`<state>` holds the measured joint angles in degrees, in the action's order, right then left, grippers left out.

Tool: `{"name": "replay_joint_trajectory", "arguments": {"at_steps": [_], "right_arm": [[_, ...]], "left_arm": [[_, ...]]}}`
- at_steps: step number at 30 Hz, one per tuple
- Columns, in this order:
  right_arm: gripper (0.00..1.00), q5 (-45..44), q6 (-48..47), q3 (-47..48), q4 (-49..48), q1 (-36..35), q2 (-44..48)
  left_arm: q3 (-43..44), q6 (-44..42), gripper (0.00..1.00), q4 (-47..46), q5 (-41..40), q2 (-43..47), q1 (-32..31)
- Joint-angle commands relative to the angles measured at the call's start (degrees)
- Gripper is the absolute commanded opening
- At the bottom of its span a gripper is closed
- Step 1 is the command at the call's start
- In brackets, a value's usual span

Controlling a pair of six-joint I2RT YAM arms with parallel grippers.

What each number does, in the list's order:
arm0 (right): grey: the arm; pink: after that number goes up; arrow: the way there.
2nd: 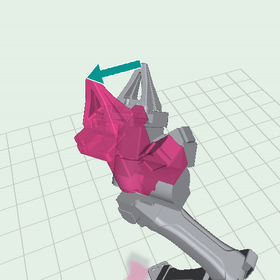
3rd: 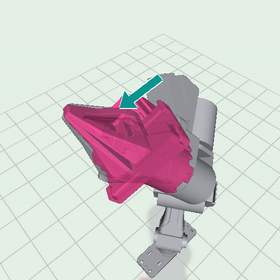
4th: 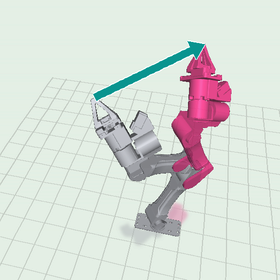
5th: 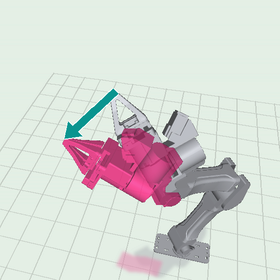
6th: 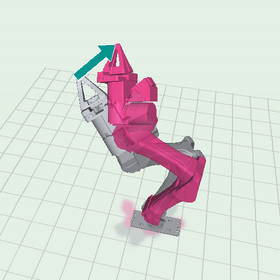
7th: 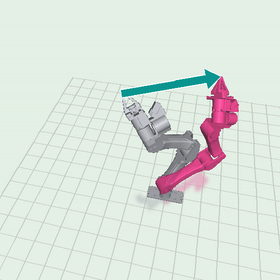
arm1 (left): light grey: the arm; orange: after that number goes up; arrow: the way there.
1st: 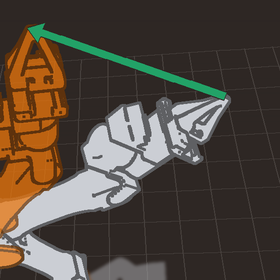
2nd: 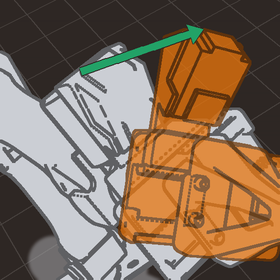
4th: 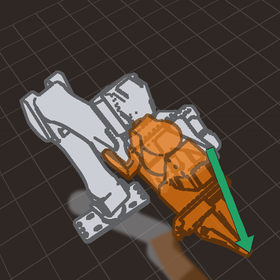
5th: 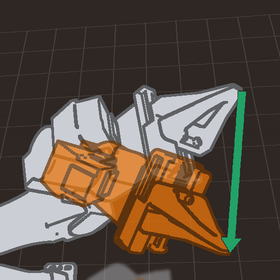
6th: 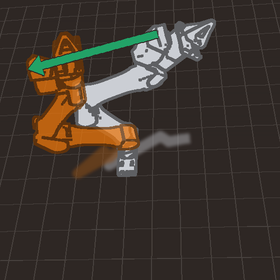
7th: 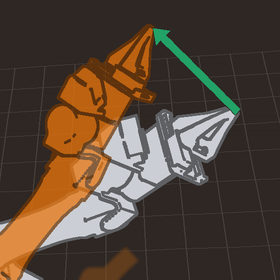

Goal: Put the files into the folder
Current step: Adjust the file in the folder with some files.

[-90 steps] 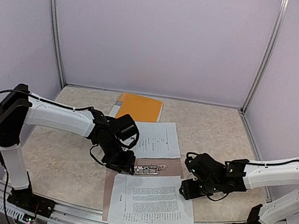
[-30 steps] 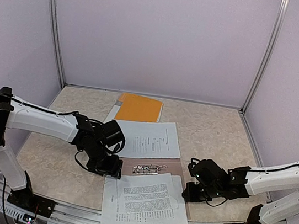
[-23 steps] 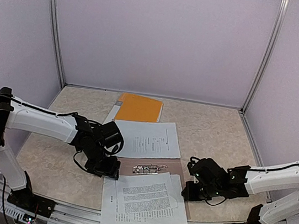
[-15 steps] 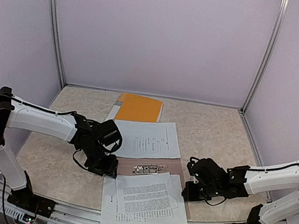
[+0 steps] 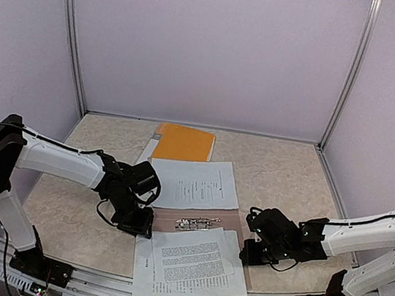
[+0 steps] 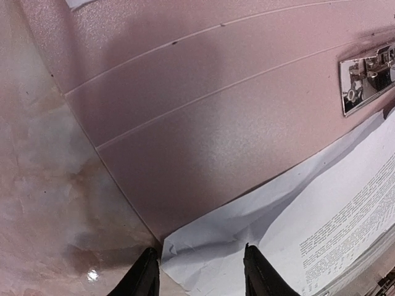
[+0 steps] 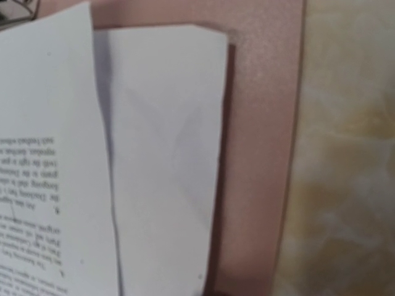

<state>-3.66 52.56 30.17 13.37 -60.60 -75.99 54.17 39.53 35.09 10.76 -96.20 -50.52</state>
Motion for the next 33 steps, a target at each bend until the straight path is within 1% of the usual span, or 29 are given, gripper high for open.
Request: {"name": "replay_joint_trajectory", "arguments": {"at_steps": [1,7,13,18,22,27,33], "right_arm": [[0.02,0.12,-0.26,1.12,0.02,0.48,-0.9],[0.01,0.32,-0.3,1.12,-0.06,0.48,-0.92],[0.01,0.47,-0.48,1.14,-0.3,0.48,-1.3],[0.01,0.94,-0.68,1.09,-0.62,0.48,-1.88],[0.0,0.77,-0.61,1.03,-0.54,0.48,-1.63],[0.0,0.79,-0.7,1.1,-0.53,0.47,-1.89],[0.0,0.76,-0.88,1.25,-0.53,0.46,-2.15]], "left_arm": [[-1.19,-0.68,0.41,-0.75,0.86,-0.47,0.5],[-1.7,-0.77,0.3,-1.25,1.96,-0.82,0.78],[-1.55,-0.67,0.21,-0.51,1.28,-0.09,0.93],[-1.31,-1.01,0.1,-0.42,1.03,0.02,1.13],[-0.79,-1.12,0.04,0.31,0.36,-0.25,1.2],[-0.41,-1.21,0.0,1.32,-0.72,0.44,1.26],[0.31,-1.29,0.0,2.41,-1.39,1.1,1.26]]}}
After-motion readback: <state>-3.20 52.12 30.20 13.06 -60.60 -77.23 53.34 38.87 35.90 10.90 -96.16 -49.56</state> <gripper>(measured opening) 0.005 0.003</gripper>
